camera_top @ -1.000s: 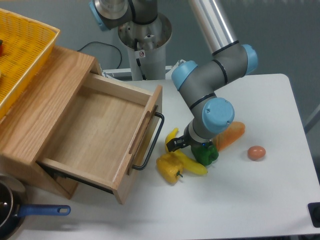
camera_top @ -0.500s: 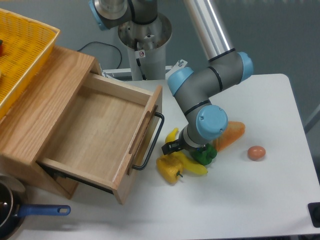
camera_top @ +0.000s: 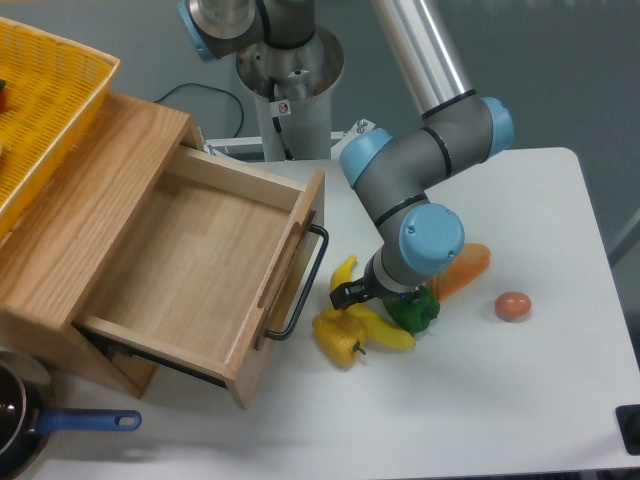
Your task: Pick up the banana
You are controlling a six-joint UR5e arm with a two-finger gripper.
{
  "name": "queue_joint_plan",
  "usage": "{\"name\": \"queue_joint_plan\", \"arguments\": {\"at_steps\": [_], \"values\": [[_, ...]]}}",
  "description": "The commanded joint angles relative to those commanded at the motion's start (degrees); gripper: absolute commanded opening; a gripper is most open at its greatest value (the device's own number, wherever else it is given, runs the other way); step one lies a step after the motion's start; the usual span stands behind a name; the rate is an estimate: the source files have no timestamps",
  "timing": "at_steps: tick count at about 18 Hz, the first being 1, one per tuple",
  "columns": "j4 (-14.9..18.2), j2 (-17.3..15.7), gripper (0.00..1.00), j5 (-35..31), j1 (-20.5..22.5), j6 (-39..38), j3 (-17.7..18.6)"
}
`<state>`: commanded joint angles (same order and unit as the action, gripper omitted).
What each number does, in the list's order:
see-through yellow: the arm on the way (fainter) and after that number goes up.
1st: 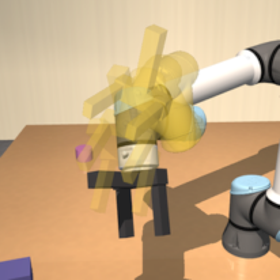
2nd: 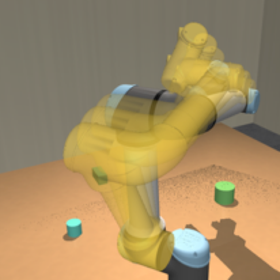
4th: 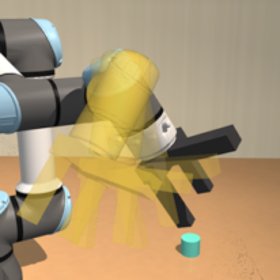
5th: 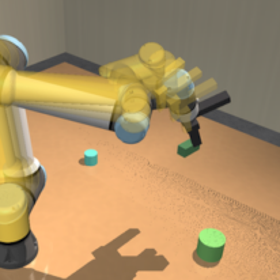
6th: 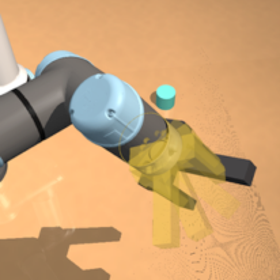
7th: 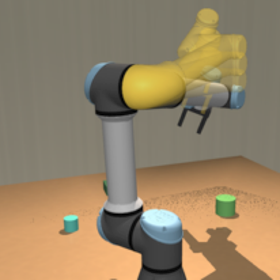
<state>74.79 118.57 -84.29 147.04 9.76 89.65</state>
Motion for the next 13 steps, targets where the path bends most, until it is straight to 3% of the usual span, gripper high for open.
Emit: {"name": "queue_joint_plan", "arguments": {"at_steps": [5,13], "values": [[1.8,-1.1,1.0,0.0,-0.2,0.2,0.0],[1.3,0.0,1.0,0.4,-1.4,0.0,0.8]]}}
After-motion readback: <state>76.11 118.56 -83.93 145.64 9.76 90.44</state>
